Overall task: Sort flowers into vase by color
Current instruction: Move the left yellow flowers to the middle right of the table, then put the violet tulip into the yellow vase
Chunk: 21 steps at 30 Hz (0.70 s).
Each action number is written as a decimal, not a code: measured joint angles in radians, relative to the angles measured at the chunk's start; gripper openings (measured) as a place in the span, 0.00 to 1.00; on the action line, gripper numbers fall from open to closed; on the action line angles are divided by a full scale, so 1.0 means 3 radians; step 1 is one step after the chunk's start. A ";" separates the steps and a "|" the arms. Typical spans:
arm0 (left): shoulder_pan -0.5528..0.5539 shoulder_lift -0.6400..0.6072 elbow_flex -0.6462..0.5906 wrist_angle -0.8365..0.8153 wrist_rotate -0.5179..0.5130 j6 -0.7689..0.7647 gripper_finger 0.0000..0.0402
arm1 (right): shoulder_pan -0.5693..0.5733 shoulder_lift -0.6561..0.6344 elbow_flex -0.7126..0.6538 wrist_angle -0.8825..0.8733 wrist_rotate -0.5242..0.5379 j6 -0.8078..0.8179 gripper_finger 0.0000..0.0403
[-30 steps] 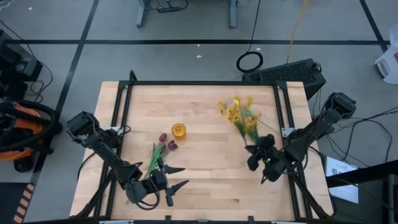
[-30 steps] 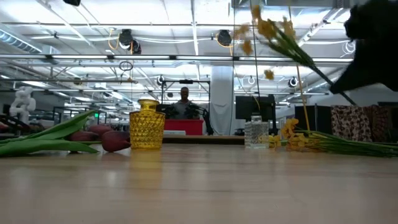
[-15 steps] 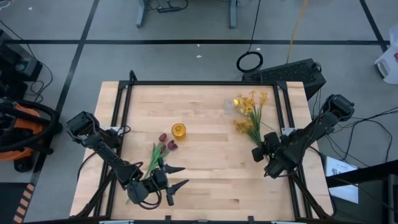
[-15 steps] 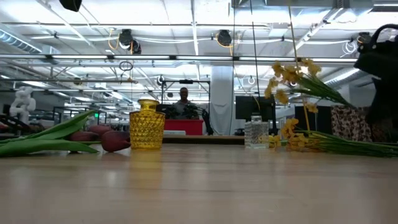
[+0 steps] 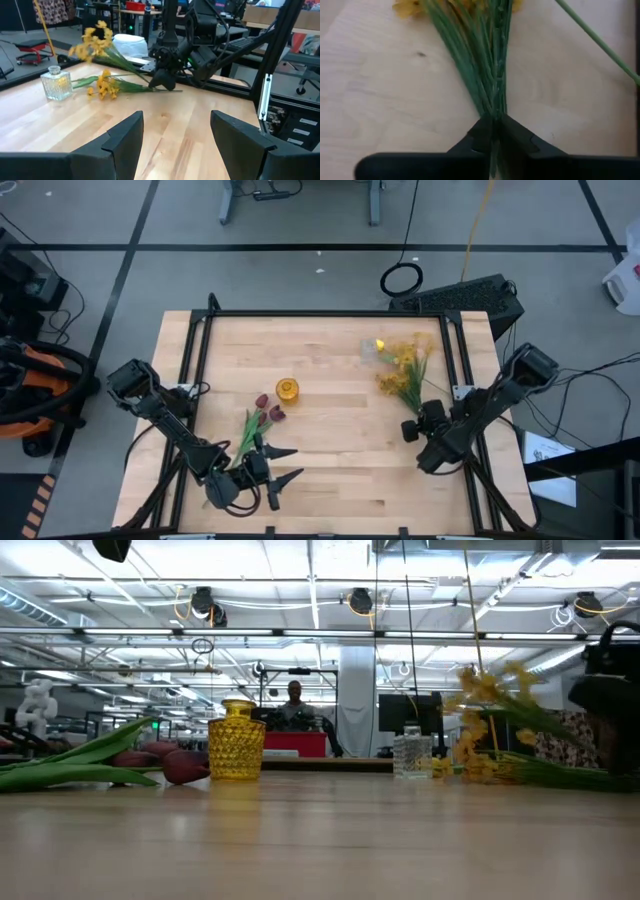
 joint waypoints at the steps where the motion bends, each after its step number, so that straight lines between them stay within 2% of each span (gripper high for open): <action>1: -0.0001 0.0001 0.0000 -0.0006 0.0001 -0.0030 0.59 | 0.0001 0.0035 0.0000 0.0003 -0.0043 0.0023 0.09; 6: -0.0066 0.0003 0.0067 -0.0133 0.0003 -0.0093 0.59 | 0.0001 0.0104 0.0000 0.0002 -0.0166 0.0021 0.20; 11: -0.0134 0.0003 0.0299 -0.0687 0.0002 -0.0210 0.59 | 0.0001 0.0103 0.0003 -0.0005 -0.0196 -0.0093 0.30; 16: -0.0159 0.0003 0.0576 -0.1898 0.0037 -0.1010 0.59 | 0.0002 0.0103 0.0170 -0.0210 -0.0214 -0.0267 0.36; 21: -0.0148 0.0003 0.0727 -0.2994 0.0384 -0.2023 0.59 | 0.0003 0.0103 0.0537 -0.0746 -0.0214 -0.0417 0.41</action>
